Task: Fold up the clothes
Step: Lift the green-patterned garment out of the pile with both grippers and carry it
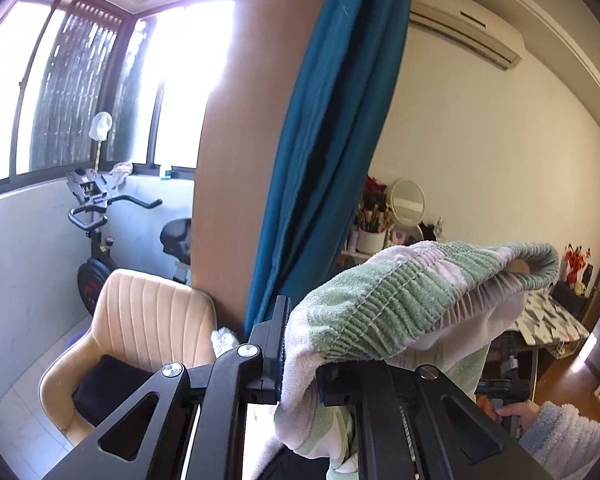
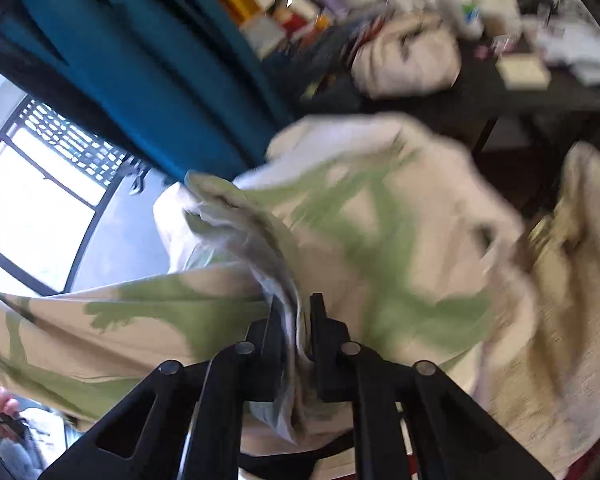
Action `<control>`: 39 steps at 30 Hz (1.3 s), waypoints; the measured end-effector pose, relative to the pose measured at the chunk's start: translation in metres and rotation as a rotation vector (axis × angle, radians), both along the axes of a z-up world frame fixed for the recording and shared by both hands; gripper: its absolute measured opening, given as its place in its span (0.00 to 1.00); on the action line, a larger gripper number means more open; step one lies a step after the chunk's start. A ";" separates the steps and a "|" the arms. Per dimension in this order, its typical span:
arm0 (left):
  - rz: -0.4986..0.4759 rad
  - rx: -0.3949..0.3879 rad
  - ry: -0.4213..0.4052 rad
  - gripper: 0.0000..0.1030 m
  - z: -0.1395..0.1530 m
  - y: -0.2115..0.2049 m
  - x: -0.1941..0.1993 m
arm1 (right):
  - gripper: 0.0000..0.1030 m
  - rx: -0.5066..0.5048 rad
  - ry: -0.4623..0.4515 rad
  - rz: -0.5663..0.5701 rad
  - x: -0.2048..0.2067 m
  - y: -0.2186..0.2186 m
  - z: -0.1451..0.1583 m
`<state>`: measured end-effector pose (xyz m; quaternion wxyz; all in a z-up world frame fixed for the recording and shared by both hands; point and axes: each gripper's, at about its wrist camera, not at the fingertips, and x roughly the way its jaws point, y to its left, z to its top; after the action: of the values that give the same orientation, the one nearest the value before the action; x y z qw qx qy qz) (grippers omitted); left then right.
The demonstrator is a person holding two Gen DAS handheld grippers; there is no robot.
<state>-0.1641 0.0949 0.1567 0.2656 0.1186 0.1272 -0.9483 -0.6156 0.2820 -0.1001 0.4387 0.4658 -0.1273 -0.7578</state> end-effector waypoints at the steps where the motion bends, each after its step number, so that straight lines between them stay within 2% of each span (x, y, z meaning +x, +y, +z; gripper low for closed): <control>1: 0.007 -0.007 0.018 0.10 0.008 -0.003 0.000 | 0.09 -0.012 0.027 -0.030 -0.004 0.010 0.011; 3: 0.028 -0.028 0.063 0.10 0.028 -0.007 0.003 | 0.09 -0.036 0.081 -0.091 -0.013 0.031 0.033; 5: 0.053 -0.065 0.112 0.10 0.047 -0.007 0.008 | 0.09 -0.115 0.138 -0.194 -0.010 0.070 0.069; 7: 0.035 -0.105 0.170 0.10 0.063 -0.003 0.011 | 0.09 -0.201 0.177 -0.298 0.001 0.111 0.100; 10: -0.100 -0.124 0.269 0.09 0.084 0.010 0.008 | 0.09 -0.339 0.231 -0.445 0.031 0.171 0.143; 12: -0.215 -0.113 0.304 0.09 0.089 0.022 0.001 | 0.09 -0.405 0.271 -0.497 0.067 0.208 0.163; 15: -0.411 -0.060 0.346 0.09 0.083 0.038 -0.014 | 0.09 -0.375 0.321 -0.575 0.125 0.240 0.178; 17: -0.522 -0.007 0.372 0.09 0.075 0.046 -0.025 | 0.09 -0.337 0.308 -0.619 0.159 0.254 0.176; 22: -0.684 0.136 0.375 0.09 0.058 0.077 -0.070 | 0.08 -0.223 0.212 -0.750 0.215 0.291 0.157; 24: -0.737 0.150 0.352 0.09 0.054 0.104 -0.093 | 0.08 -0.223 0.179 -0.803 0.233 0.319 0.152; 27: -0.815 0.143 0.322 0.09 0.056 0.149 -0.120 | 0.08 -0.209 0.205 -0.923 0.263 0.373 0.149; 33: -0.974 0.110 0.302 0.09 0.047 0.289 -0.179 | 0.08 -0.260 0.256 -1.095 0.306 0.493 0.134; 37: -0.961 0.139 0.322 0.09 0.042 0.390 -0.227 | 0.06 -0.277 0.317 -1.128 0.307 0.595 0.129; 39: -0.948 0.159 0.335 0.09 0.040 0.439 -0.251 | 0.06 -0.251 0.287 -1.140 0.294 0.646 0.124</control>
<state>-0.4151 0.5338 0.1965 -0.2278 0.0296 0.1720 -0.9579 -0.3214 0.9278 0.0242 0.0276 0.1619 -0.3850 -0.9082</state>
